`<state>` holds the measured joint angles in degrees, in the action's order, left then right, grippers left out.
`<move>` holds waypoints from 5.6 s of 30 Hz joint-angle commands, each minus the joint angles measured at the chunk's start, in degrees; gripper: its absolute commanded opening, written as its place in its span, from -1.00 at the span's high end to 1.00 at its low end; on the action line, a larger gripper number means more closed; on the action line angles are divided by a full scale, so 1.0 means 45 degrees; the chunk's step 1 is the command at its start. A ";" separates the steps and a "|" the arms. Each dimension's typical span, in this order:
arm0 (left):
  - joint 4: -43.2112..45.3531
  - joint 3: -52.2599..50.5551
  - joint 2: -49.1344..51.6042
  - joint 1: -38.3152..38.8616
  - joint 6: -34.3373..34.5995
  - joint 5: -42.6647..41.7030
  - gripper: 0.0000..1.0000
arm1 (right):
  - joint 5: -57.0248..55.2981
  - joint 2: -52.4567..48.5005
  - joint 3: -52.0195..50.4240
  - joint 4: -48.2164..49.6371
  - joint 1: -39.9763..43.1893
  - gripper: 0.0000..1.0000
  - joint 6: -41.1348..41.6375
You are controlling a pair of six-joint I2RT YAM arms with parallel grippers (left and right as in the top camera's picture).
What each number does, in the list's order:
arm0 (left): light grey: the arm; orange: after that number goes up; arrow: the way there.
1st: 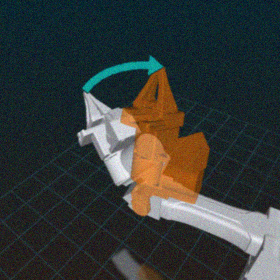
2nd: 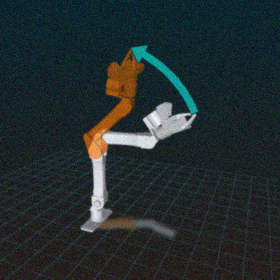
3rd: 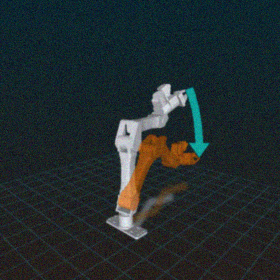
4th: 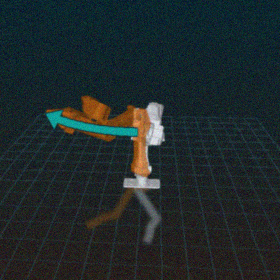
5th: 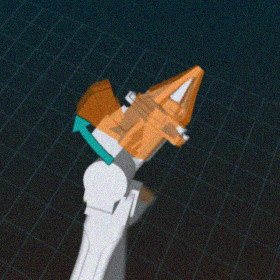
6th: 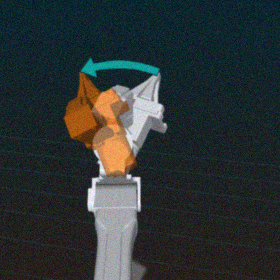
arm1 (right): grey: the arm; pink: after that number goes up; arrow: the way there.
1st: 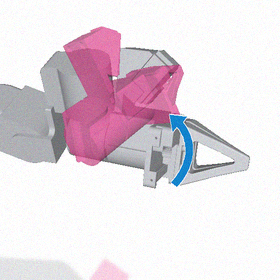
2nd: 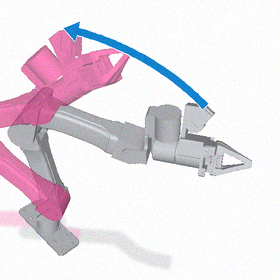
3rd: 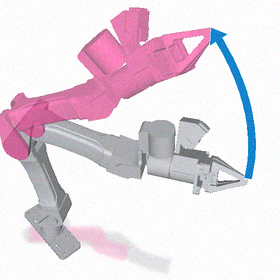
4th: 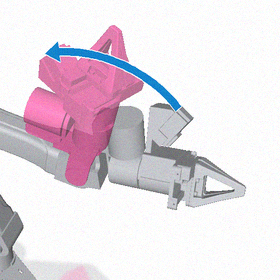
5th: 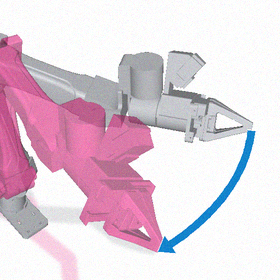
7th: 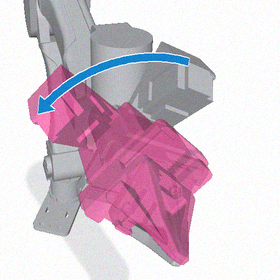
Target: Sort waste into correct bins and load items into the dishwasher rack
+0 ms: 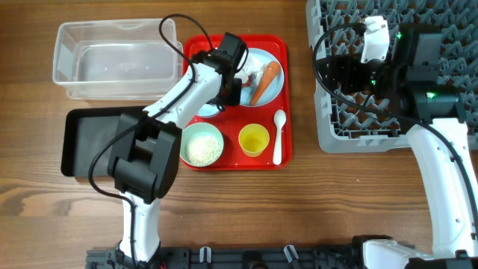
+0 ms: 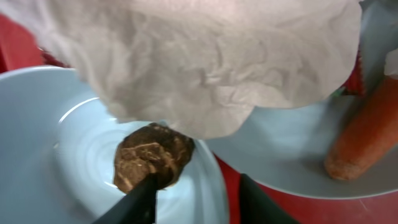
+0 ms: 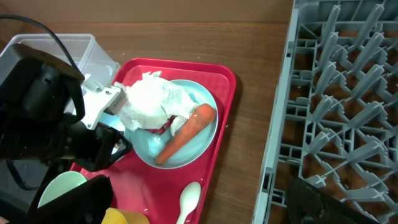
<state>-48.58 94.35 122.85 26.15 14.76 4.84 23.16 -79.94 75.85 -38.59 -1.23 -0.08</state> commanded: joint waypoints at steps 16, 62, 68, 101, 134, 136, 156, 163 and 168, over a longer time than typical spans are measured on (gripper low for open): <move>-0.1690 0.0272 -0.0058 0.0000 0.0214 -0.0053 0.92 | 0.0253 -0.0107 0.0117 0.0044 0.0029 -0.83 0.0053; 0.1020 -0.9335 -0.4935 -1.6971 -0.6509 -2.1153 0.92 | 0.0253 -0.0107 0.0117 -0.0865 0.0029 -0.80 0.0058; 0.0797 -0.8932 -0.5338 -1.6626 -0.6518 -2.0332 0.92 | 0.0253 -0.0107 0.0117 -0.0869 0.0029 -0.81 0.0053; 0.4707 -0.5683 -0.4313 0.0651 -0.1127 0.1127 -0.36 | 0.0253 -0.1525 0.0117 -0.1059 0.0029 -0.81 0.0053; 0.2089 -0.8558 -0.5775 0.1593 0.3988 -0.1501 0.78 | 0.0248 -0.1525 0.0117 -0.1156 0.0029 -0.81 0.0053; 0.2074 -0.8505 -0.5799 0.1593 0.3988 -0.1506 0.92 | 0.0248 -0.1525 0.0117 -0.1156 0.0029 -0.81 0.0053; -0.1972 -0.6441 -1.1098 -0.3823 0.2205 -0.3735 0.92 | 0.0248 -0.1525 0.0117 -0.1107 0.0029 -0.82 0.0024; -0.1977 -0.6742 -1.0010 -1.0292 -0.2812 -0.9117 0.92 | 0.0248 -0.1520 0.0117 -0.1107 0.0029 -0.81 0.0029; -0.1894 -0.6824 -0.7902 -1.2930 -0.5906 -1.2755 0.92 | 0.0243 -0.1525 0.0117 -0.1107 0.0029 -0.81 0.0019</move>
<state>-57.43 64.10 82.52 -27.77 0.01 -38.70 23.57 -86.30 75.85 -43.70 -1.23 -0.08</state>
